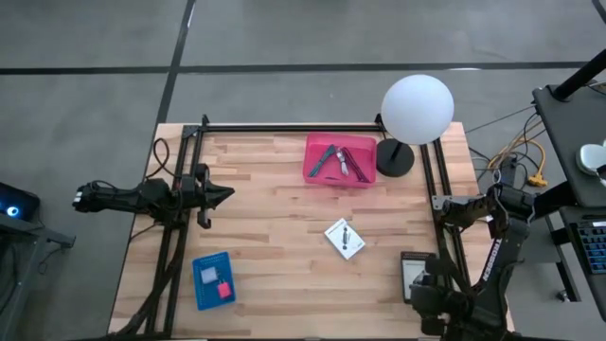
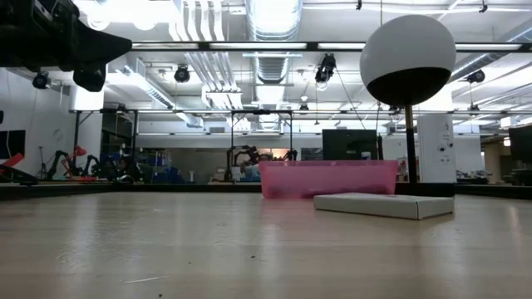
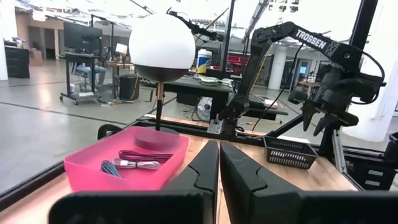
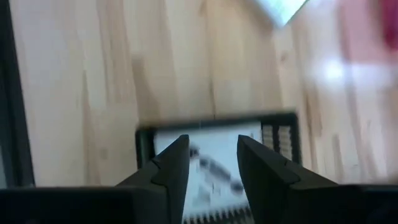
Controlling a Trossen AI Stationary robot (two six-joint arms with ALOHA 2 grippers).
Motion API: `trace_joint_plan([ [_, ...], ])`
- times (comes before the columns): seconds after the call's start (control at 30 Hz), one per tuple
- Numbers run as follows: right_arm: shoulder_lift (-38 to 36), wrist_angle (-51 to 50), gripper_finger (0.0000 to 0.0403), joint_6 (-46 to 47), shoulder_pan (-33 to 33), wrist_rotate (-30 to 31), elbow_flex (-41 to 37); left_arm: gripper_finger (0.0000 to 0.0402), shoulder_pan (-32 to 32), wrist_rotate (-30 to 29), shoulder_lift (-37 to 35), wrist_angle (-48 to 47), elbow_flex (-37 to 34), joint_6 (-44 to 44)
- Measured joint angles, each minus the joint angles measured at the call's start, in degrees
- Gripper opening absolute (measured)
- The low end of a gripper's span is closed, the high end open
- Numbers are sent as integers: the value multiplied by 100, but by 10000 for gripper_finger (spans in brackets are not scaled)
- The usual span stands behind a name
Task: Pick and place items into bin
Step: Put the card reader box into the black bin
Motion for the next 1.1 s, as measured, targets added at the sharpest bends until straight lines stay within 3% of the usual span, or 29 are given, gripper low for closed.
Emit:
trace_joint_plan([
  [0.2, 0, -6, 139, 1048, -138, 1311, 17, 0, -1, 1, 0, -1, 0, -15],
  [0.4, -116, 160, 174, 2608, -437, 2118, 100, 0, 0, 0, 0, -1, 0, -164],
  [0.47, -195, 422, 181, 2412, -541, 2346, 185, 0, 1, -1, 0, 4, 0, -173],
  [0.57, -311, 1232, 183, 935, -727, 2420, 306, 0, -1, -5, 2, 5, 0, -173],
  [0.67, -475, 2282, 178, -718, -1009, 2038, 336, 0, 0, -73, 0, 5, 0, -173],
  [0.77, -589, 3031, 169, -1827, -1362, 1201, 329, 0, 0, -135, 0, 10, 0, -173],
  [1.0, -637, 3423, 147, -2969, -2244, -924, 273, 0, 1, -198, 1, 12, 0, -170],
  [1.1, -631, 3391, 145, -3212, -2588, -1178, 75, 0, 1, -223, 0, 12, 0, -170],
])
